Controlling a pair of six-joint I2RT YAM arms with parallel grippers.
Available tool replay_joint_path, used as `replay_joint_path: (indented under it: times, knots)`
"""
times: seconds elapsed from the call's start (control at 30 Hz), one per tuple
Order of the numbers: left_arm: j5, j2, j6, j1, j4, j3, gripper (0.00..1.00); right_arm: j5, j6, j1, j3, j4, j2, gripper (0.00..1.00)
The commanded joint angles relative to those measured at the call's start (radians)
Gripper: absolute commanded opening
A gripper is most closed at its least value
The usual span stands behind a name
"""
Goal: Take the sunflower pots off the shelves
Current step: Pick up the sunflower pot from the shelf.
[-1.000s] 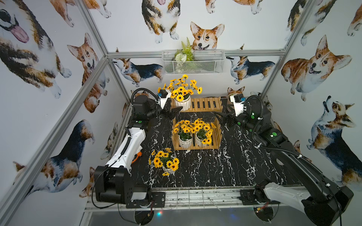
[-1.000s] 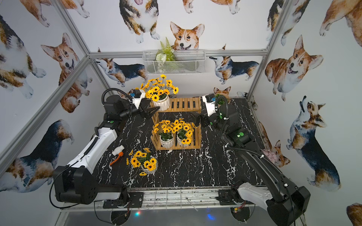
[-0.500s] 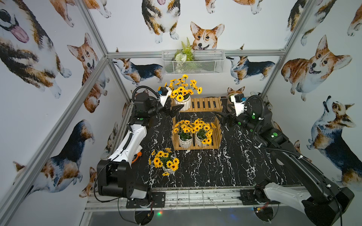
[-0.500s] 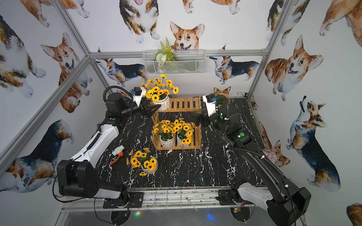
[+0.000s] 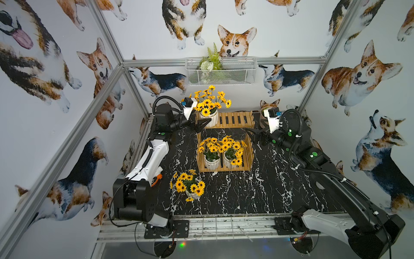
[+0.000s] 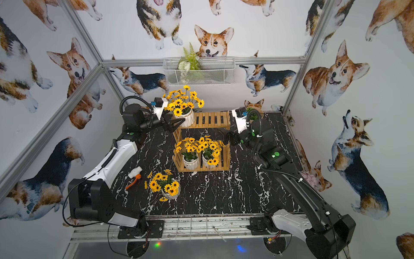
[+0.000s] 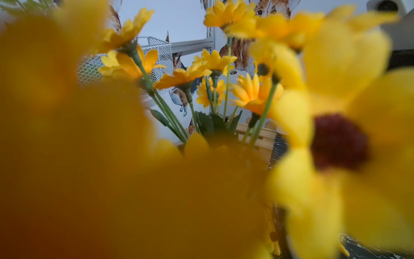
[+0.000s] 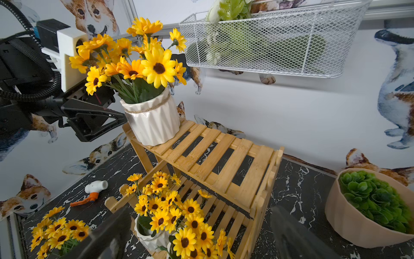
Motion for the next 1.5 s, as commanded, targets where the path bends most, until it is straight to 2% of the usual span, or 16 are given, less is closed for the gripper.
replay_joint_path:
  times: [0.0, 0.47, 1.47]
  knots:
    - [0.026, 0.006, 0.006, -0.004, 0.01, 0.011, 1.0, -0.004, -0.022, -0.002, -0.003, -0.009, -0.006, 1.0]
    - [0.035, 0.044, -0.004, -0.021, 0.008, 0.033, 1.0, 0.0, -0.021, -0.003, -0.015, -0.016, -0.019, 1.0]
    - [0.026, 0.11, -0.103, -0.053, 0.136, 0.051, 1.0, 0.005, -0.027, -0.003, -0.026, -0.033, -0.023, 1.0]
